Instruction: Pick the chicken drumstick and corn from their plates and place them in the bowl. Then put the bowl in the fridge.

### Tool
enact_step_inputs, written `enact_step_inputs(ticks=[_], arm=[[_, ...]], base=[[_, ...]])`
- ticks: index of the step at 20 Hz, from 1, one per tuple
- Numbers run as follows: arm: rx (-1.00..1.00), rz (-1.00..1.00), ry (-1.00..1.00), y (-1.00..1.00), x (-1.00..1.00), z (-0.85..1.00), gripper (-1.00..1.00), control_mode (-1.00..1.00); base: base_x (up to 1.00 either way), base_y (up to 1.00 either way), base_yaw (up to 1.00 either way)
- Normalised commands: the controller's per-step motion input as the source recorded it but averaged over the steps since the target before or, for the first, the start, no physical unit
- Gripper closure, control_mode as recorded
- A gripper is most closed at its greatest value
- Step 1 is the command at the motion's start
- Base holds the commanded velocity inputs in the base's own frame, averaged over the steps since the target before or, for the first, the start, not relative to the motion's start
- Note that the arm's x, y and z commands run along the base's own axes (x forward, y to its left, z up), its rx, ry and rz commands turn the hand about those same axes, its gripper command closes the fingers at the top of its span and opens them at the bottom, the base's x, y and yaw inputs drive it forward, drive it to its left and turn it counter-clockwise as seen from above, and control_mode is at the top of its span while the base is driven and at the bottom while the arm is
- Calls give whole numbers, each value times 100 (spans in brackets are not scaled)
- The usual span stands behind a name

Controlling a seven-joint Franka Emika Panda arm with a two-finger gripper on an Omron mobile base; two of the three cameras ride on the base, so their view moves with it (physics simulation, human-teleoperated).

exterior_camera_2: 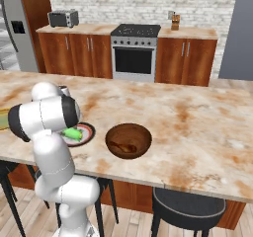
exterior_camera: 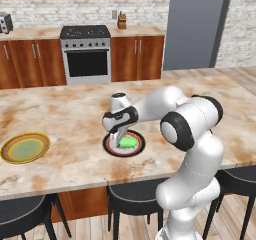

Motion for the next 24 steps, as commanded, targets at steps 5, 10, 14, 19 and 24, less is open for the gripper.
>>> enact_step_inputs(ticks=[5, 10, 14, 19, 24], arm=[[6, 0, 2, -20, -20, 52, 100, -100], [1, 0, -2, -30, -30, 61, 100, -100], [0, 0, -17, -42, -31, 48, 100, -100], [6, 0, -15, -53, -20, 52, 100, -100], [11, 0, -7, -64, -5, 43, 100, -100]], base=[[0, 0, 0], [0, 0, 0], [0, 0, 0], [0, 0, 0], [0, 0, 0]])
